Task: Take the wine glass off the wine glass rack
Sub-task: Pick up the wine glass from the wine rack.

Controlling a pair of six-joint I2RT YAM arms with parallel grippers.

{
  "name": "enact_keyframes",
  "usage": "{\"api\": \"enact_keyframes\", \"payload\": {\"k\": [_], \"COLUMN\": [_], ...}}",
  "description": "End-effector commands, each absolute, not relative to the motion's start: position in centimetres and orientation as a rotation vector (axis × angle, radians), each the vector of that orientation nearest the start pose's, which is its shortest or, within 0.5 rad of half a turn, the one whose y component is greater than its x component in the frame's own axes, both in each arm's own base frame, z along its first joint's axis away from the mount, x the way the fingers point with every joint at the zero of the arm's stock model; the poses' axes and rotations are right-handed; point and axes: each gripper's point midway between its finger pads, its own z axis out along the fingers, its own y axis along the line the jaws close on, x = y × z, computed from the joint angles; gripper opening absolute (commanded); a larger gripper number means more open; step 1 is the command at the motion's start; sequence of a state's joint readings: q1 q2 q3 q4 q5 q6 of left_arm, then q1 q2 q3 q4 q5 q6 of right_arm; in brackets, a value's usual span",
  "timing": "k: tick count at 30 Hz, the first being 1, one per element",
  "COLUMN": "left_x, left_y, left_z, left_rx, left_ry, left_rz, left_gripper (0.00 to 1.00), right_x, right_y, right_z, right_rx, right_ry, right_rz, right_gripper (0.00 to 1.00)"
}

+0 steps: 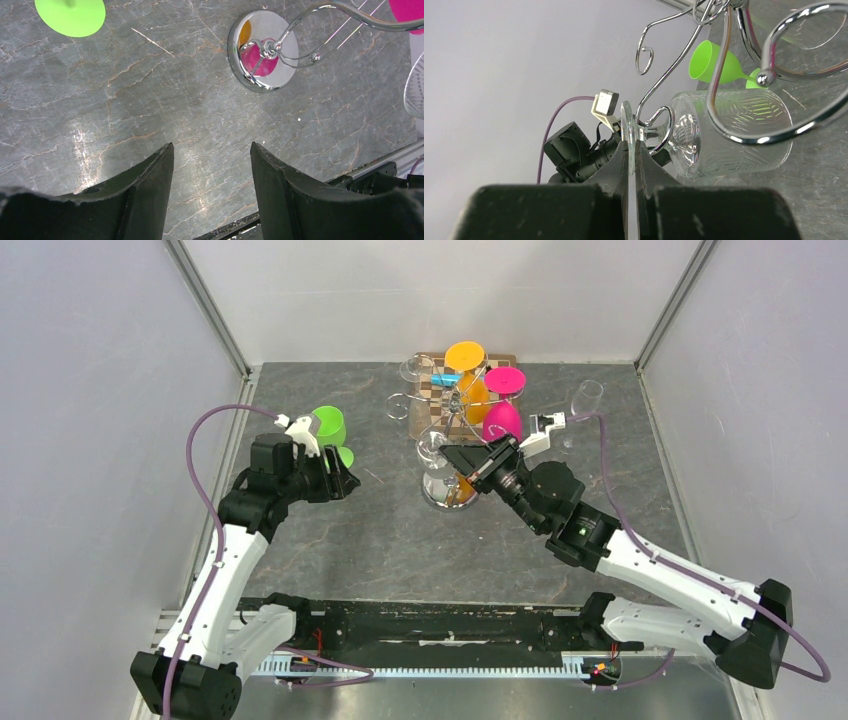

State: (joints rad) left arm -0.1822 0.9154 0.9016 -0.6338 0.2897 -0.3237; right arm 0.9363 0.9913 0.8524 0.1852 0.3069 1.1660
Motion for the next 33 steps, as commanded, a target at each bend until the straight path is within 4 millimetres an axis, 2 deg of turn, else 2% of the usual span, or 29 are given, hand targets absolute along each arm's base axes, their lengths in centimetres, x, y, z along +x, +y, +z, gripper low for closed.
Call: {"api": "enact_keyframes", "payload": {"k": [1, 10, 20, 26, 33], "left_x": [25.7, 25.7, 25.7, 25.8, 25.9], "left_y": [-11.0, -11.1, -11.1, -11.1, -11.0], "left_z": [21.0, 20.9, 20.8, 20.7, 20.3], "left_rx": [0.053, 0.052, 0.051, 0.053, 0.047], "left_ry": [2.219, 2.222, 2.226, 2.231, 2.248], "left_rz": [-0.579, -0.579, -0.581, -0.578, -0.567], "left_gripper": [0.64, 0.64, 0.64, 0.64, 0.64], "right_x": [23.7, 24.3, 23.5, 23.4, 23.1], "right_y": [30.2, 30.5, 30.5, 30.6, 29.9], "right_z": [39.4, 40.0, 40.8, 40.4, 40.9], "right_rx": [0.467, 0.476, 0.443, 0.496, 0.560], "right_ry": [1.538, 1.518, 1.499, 1.487, 1.429], "right_rz": [1.505, 1.502, 1.546, 1.612, 1.682], "right_gripper": [0.00, 0.00, 0.00, 0.00, 0.00]}}
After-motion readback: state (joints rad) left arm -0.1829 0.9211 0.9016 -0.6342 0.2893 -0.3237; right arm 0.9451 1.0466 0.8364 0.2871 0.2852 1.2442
